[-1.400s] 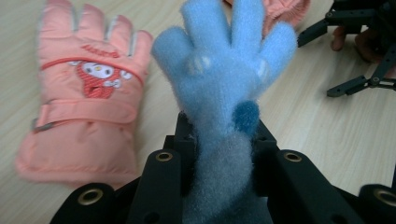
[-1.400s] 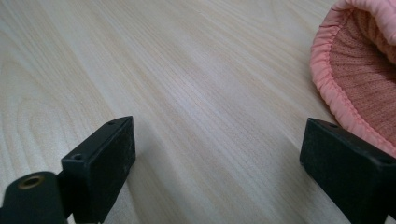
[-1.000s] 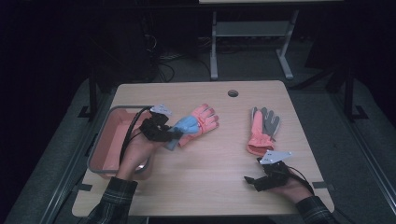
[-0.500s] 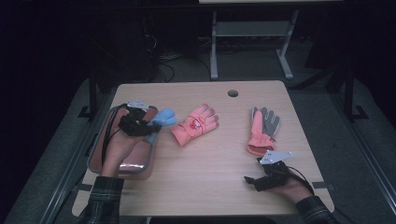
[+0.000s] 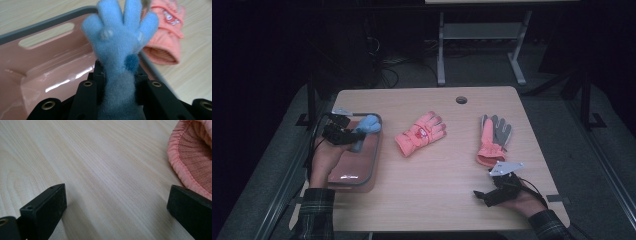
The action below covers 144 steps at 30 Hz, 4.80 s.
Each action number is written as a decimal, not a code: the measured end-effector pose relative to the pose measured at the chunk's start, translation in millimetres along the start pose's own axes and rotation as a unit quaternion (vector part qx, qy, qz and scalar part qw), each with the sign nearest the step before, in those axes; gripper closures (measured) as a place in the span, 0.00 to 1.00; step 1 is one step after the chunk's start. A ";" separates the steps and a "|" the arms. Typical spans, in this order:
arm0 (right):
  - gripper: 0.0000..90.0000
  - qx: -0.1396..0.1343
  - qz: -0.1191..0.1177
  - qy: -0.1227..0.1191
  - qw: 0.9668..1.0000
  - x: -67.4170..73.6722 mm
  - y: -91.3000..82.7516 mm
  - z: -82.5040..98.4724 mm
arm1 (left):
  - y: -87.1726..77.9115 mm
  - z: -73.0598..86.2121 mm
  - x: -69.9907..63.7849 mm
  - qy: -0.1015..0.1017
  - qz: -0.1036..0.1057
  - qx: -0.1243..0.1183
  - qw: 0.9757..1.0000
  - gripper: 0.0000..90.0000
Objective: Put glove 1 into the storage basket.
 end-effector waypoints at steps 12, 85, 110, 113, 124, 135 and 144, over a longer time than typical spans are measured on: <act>0.01 0.000 0.002 0.002 1.000 0.2 0.6 0.1 | 28.6 17.7 15.1 -0.017 -0.004 0.038 0.999 0.79; 0.01 0.000 0.001 0.000 1.000 0.4 0.6 0.2 | 22.5 -29.3 -99.2 0.067 0.123 -0.032 0.990 0.20; 0.39 0.026 -0.009 0.010 1.000 2.4 -9.6 -7.0 | 54.8 12.2 -182.6 0.157 0.125 -0.045 0.979 0.21; 0.55 0.021 -0.020 0.010 1.000 3.6 -14.7 -10.5 | 59.5 21.5 -186.7 0.170 0.123 -0.044 0.977 0.20; 1.00 -0.002 -0.009 0.023 1.000 0.8 -34.1 -37.8 | 69.4 47.3 -192.9 0.182 0.124 -0.044 0.974 0.17; 1.00 -0.036 0.024 0.054 0.998 -35.1 -41.7 -76.0 | 70.1 54.7 -189.3 0.187 0.132 -0.074 0.971 0.15; 1.00 -0.041 0.065 0.093 0.993 -77.5 -24.5 -93.9 | 70.2 54.8 -189.3 0.187 0.133 -0.075 0.970 0.15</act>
Point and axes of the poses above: each handheld gripper's, and its own axes: y roughly forward along the jaws, z roughly out of its underside, x roughly to its left, the point moved 2 cm from there along y, roughly forward along the jaws, and after that the axes turned 14 degrees about y, right-handed, at the moved point
